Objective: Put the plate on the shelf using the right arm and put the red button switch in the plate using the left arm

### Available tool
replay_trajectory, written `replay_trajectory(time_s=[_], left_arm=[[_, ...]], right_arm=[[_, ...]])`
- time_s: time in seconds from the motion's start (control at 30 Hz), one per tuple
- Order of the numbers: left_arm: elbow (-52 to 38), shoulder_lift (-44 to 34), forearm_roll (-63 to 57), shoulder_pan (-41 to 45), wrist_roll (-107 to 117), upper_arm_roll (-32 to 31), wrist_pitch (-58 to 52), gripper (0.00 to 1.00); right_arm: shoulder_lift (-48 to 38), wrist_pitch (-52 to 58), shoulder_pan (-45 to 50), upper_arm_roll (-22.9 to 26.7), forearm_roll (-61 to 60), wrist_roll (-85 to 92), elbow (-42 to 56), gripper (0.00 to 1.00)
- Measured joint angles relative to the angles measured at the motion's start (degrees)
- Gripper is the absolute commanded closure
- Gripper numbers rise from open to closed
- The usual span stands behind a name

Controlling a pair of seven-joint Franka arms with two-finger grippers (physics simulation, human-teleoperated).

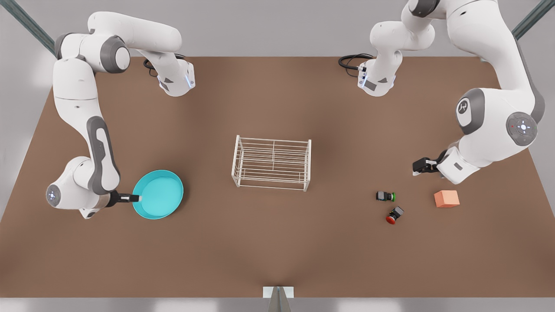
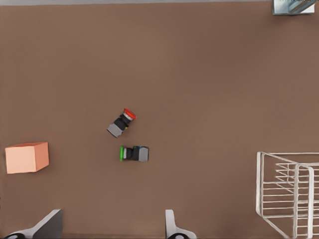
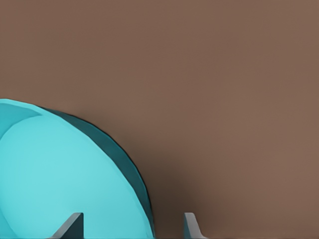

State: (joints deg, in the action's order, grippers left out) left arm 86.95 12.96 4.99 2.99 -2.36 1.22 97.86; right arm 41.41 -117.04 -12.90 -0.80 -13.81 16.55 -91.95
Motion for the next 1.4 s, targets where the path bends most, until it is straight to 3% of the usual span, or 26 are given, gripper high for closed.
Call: replay_trajectory(time_s=[0.33,0.53,0.7,0.73,1.13,1.4], left_arm=[[1.16,-4.53,-0.60,0.18,-0.38,-0.10,-6.20,0.00],[1.23,-4.38,-1.99,0.65,-0.53,-0.16,-7.32,0.00],[1.23,-4.29,-2.44,0.59,-0.62,-0.20,-7.66,0.00],[1.23,-4.29,-2.48,0.62,-0.64,-0.18,-7.69,0.00],[1.23,-4.20,-2.64,0.61,-0.77,-0.23,-7.74,0.00],[1.19,-4.12,-2.66,0.60,-0.82,-0.20,-7.73,0.00]], right_arm=[[1.47,0.40,-0.52,0.01,-0.49,3.43,0.04,0.44],[2.06,0.43,-0.52,-0.16,-0.68,4.90,0.14,0.50],[2.09,0.55,-0.75,-0.16,-0.73,5.93,0.28,0.65],[2.08,0.65,-0.78,-0.16,-0.77,6.16,0.34,0.74],[-0.09,4.03,-2.14,-2.03,-1.33,8.87,0.79,0.85],[-9.61,11.40,-2.25,-6.49,-2.01,10.34,0.71,0.85]])
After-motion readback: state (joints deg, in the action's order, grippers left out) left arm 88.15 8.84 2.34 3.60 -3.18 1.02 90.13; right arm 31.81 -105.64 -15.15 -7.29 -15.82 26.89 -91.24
